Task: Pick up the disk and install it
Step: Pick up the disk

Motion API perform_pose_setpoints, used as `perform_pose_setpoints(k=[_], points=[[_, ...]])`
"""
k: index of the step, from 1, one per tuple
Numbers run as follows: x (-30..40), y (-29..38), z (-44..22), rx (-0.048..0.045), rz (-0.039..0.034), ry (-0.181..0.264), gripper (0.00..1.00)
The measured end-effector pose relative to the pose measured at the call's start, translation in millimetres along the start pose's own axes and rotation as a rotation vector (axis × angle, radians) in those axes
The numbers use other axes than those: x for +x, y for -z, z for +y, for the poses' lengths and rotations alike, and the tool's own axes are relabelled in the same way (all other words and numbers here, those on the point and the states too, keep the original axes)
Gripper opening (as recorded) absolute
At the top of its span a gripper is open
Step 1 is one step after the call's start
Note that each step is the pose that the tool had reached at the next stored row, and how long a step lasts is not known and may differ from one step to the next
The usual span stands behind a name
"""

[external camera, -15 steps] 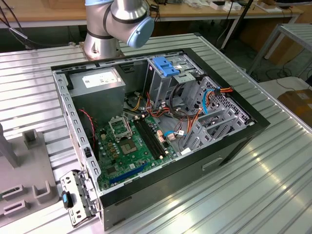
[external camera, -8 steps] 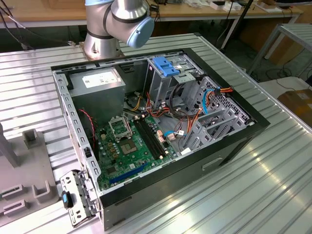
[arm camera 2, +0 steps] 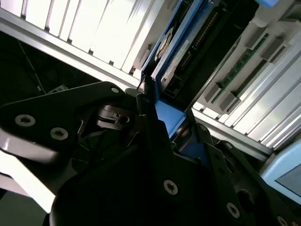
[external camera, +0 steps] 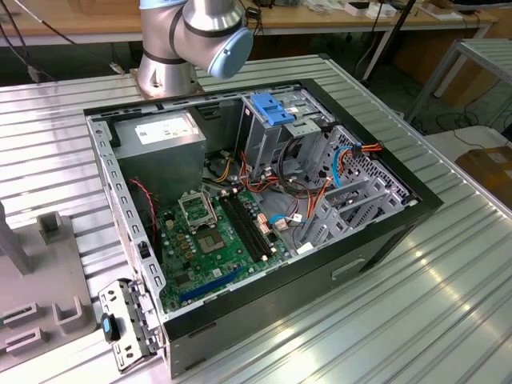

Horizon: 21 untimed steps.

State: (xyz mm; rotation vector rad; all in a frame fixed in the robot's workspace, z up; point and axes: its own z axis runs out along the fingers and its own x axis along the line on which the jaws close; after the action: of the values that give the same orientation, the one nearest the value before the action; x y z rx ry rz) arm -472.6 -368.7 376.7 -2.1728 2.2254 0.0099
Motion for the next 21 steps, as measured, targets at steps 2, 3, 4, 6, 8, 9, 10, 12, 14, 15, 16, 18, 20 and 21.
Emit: perform_pose_setpoints(k=[2, 3, 4, 6, 8, 9, 10, 12, 14, 15, 16, 18, 20, 21], points=[[-0.2, 8.6, -0.2, 0.0001, 0.0000, 0.000, 0.37], [-0.3, 11.2, -0.2, 0.0001, 0.0000, 0.000, 0.37], [-0.4, 14.3, -0.3, 0.0001, 0.0000, 0.000, 0.37], [-0.5, 20.4, -0.4, 0.0000, 0.0000, 0.000, 0.37], [-0.8, 29.4, -0.5, 0.0001, 0.0000, 0.000, 0.37], [-0.9, 32.8, -0.6, 0.0000, 0.0000, 0.000, 0.37], [-1.0, 35.9, -0.6, 0.0000, 0.0000, 0.000, 0.37], [-1.2, 43.4, -0.8, 0.0000, 0.0000, 0.000, 0.37], [-1.4, 52.0, -0.9, 0.0001, 0.0000, 0.000, 0.37], [-1.6, 58.3, -1.0, 0.0001, 0.0000, 0.000, 0.37], [-1.7, 62.1, -1.1, 0.0000, 0.0001, 0.000, 0.37], [-1.9, 69.8, -1.2, 0.0001, 0.0000, 0.000, 0.37], [-2.0, 76.2, -1.4, 0.0000, 0.0000, 0.000, 0.37], [-2.2, 80.6, -1.4, 0.0002, -0.0001, 0.000, 0.37]])
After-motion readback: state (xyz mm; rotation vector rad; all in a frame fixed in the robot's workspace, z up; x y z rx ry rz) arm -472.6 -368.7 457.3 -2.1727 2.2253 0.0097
